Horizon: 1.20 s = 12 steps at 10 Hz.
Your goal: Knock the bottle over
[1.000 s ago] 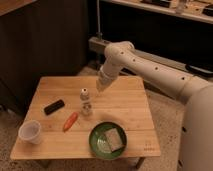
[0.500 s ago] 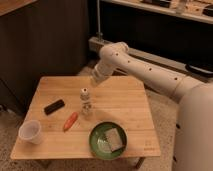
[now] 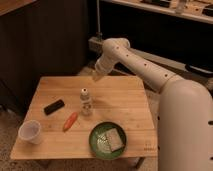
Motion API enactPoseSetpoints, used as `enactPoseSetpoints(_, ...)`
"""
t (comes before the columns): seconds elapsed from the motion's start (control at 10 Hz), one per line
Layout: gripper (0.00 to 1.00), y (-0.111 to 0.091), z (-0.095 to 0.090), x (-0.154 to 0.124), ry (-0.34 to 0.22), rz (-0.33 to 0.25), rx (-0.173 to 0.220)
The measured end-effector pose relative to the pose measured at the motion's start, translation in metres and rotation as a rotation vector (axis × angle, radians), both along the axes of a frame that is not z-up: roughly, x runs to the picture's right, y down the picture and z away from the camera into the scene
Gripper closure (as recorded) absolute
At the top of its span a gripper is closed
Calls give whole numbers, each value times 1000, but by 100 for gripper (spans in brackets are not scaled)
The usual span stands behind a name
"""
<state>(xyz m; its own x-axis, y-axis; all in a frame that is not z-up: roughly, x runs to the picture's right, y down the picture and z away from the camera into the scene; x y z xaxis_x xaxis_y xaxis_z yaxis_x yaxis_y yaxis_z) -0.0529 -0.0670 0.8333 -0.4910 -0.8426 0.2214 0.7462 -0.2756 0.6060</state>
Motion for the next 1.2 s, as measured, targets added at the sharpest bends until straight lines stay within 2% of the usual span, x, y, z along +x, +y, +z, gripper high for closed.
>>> enactPoseSetpoints(0.3,100,17,10,-16,-57,25,-48)
enactPoseSetpoints(0.6,100,44,5,-32,-87,12,-84)
enactPoseSetpoints(0.9,100,35,-4,-55,-49,-21,-33)
enactPoseSetpoints(1.2,100,51,-18,-55,-56,-35,-48)
